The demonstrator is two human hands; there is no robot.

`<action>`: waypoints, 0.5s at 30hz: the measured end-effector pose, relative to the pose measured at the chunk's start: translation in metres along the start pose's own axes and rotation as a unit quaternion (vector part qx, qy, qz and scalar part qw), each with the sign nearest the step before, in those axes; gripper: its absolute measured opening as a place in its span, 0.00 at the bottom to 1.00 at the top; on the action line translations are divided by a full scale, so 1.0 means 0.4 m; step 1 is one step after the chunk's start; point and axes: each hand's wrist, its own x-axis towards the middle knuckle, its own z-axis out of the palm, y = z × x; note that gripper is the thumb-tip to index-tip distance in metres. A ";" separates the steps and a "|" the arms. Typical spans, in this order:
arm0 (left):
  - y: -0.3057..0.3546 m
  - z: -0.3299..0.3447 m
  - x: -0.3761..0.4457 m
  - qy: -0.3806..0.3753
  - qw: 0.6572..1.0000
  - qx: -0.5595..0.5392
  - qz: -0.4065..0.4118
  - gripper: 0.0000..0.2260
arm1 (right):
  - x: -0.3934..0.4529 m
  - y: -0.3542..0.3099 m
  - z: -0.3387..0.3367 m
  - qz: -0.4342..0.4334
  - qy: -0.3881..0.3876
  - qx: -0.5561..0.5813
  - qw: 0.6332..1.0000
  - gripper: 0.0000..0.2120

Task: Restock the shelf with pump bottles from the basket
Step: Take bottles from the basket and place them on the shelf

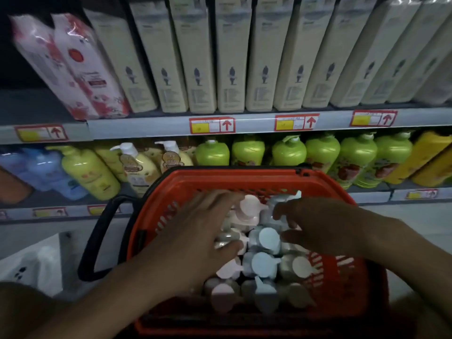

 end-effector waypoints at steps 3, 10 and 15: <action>-0.035 -0.005 0.037 -0.023 1.000 0.013 -0.001 0.30 | 0.067 0.038 0.004 -0.005 0.020 -0.003 1.000 0.25; -0.102 0.007 0.067 -0.065 0.997 0.028 -0.002 0.31 | 0.125 0.132 0.009 -0.001 -0.009 0.046 0.999 0.35; -0.057 0.013 0.071 -0.027 0.999 0.016 0.041 0.31 | 0.133 0.101 0.026 -0.002 -0.055 -0.080 0.995 0.35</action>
